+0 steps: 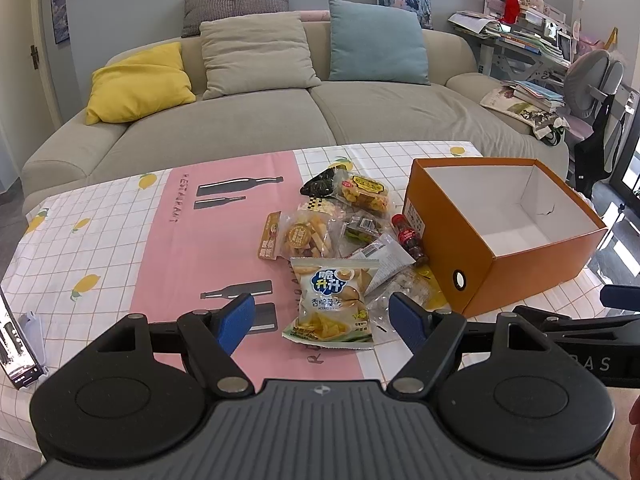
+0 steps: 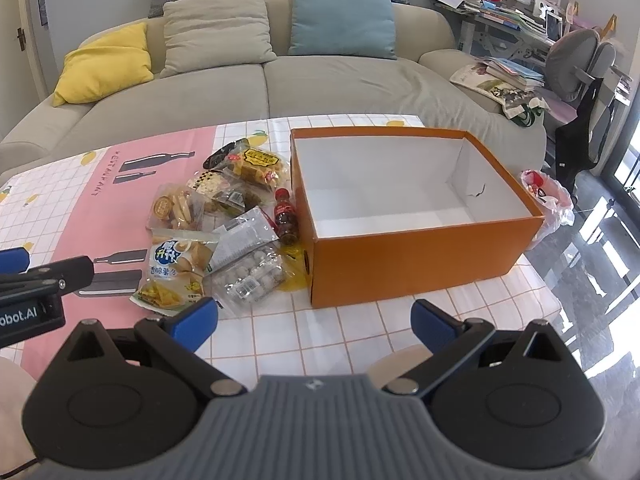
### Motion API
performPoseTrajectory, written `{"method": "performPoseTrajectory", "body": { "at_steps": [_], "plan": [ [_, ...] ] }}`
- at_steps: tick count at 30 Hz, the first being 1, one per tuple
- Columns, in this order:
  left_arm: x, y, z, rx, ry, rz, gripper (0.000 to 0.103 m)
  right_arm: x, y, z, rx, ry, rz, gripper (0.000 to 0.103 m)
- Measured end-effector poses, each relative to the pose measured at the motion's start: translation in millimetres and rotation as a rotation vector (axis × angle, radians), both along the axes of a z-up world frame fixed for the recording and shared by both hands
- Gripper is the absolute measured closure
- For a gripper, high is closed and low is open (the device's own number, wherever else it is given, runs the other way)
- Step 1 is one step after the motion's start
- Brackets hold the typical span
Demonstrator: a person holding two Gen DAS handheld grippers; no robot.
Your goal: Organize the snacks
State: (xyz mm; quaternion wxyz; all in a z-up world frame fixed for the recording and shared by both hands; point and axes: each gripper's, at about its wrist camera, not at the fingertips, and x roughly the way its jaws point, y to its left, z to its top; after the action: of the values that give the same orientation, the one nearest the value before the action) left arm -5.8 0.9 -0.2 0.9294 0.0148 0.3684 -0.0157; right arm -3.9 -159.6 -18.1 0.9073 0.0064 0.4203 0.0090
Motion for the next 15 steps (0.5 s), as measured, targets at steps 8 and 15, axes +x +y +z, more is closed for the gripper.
{"method": "performPoseTrajectory", "body": {
  "at_steps": [8, 15],
  "plan": [
    [-0.2, 0.1, 0.1, 0.001, 0.000, 0.001, 0.014, 0.3, -0.7, 0.5, 0.003, -0.001, -0.005, 0.003],
    [-0.4, -0.1, 0.3, 0.000, 0.001, 0.001, 0.014, 0.5, -1.9, 0.4, 0.005, 0.003, -0.006, 0.003]
  ]
}}
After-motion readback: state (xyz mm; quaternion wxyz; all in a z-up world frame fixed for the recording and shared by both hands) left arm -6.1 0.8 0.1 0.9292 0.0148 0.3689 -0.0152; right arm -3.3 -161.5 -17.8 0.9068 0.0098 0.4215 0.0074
